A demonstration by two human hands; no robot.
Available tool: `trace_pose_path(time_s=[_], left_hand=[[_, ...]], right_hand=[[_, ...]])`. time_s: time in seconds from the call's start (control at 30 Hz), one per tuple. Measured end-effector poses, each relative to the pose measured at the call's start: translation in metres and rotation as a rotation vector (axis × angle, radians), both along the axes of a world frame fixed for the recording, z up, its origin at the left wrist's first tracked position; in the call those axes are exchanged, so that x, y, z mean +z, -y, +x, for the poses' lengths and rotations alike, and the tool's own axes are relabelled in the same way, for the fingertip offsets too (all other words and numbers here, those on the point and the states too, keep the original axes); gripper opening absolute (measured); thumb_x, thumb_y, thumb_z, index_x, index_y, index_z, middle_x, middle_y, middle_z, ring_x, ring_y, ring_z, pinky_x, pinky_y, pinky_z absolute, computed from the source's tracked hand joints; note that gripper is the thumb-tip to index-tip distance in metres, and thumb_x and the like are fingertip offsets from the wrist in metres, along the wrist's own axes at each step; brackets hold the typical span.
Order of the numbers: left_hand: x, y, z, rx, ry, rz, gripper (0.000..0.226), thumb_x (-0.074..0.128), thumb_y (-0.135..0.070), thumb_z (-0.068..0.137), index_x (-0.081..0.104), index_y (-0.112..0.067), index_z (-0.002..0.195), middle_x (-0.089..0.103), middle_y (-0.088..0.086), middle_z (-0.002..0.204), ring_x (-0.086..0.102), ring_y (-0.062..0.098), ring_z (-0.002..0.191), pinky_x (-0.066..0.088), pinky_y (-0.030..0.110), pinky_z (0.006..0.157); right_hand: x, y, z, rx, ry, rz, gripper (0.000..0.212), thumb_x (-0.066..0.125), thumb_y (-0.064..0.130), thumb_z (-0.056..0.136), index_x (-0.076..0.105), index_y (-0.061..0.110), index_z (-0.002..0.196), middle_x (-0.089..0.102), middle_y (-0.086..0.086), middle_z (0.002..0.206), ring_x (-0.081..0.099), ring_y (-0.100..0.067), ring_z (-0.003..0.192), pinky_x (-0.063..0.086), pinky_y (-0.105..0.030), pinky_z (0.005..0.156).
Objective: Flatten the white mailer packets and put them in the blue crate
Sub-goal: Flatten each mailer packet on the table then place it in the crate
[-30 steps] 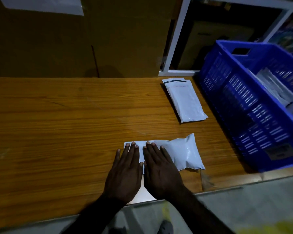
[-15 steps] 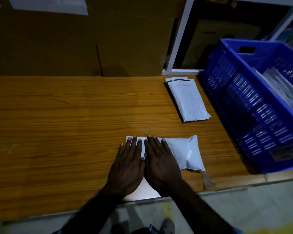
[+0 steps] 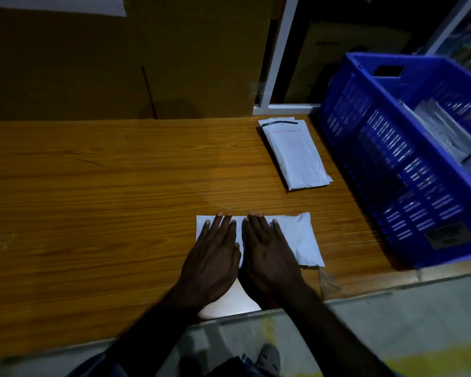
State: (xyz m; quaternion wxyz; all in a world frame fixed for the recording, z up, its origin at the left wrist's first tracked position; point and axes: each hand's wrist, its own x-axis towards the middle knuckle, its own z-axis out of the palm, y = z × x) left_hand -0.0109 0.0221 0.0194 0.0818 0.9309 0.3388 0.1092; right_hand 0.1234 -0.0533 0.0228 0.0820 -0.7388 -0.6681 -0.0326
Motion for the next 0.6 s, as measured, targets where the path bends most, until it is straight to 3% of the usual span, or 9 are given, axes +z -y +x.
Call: trace_pose_path(time_s=[0.23,0.37,0.6], left_hand=[[-0.008,0.0,-0.001,-0.007,-0.015,0.007,0.055,0.026,-0.028,0.098,0.046,-0.004,0.143,0.039,0.014,0.152,0.033,0.026,0.143,0.021,0.044,0.114],[-0.008,0.001,0.0,-0.009,-0.02,0.013,0.055,0.027,-0.028,0.098,0.043,-0.003,0.144,0.036,0.014,0.154,0.029,0.027,0.145,0.022,0.046,0.115],[-0.007,0.0,-0.001,-0.02,0.008,-0.019,0.055,0.028,-0.028,0.098,0.042,-0.003,0.145,0.036,0.014,0.154,0.03,0.027,0.145,0.021,0.044,0.116]], right_hand=[[-0.013,0.005,-0.004,0.039,-0.019,0.114,0.058,0.051,0.015,0.088,0.045,-0.01,0.14,0.038,-0.028,0.15,0.028,-0.037,0.146,0.021,-0.053,0.119],[-0.016,0.005,-0.008,0.033,-0.002,0.169,0.049,0.04,0.017,0.101,0.043,-0.01,0.141,0.036,-0.029,0.15,0.028,-0.037,0.146,0.023,-0.053,0.119],[-0.015,0.004,-0.004,0.035,-0.047,0.106,0.06,0.048,0.017,0.087,0.044,-0.01,0.141,0.038,-0.029,0.149,0.034,-0.039,0.143,0.025,-0.053,0.118]])
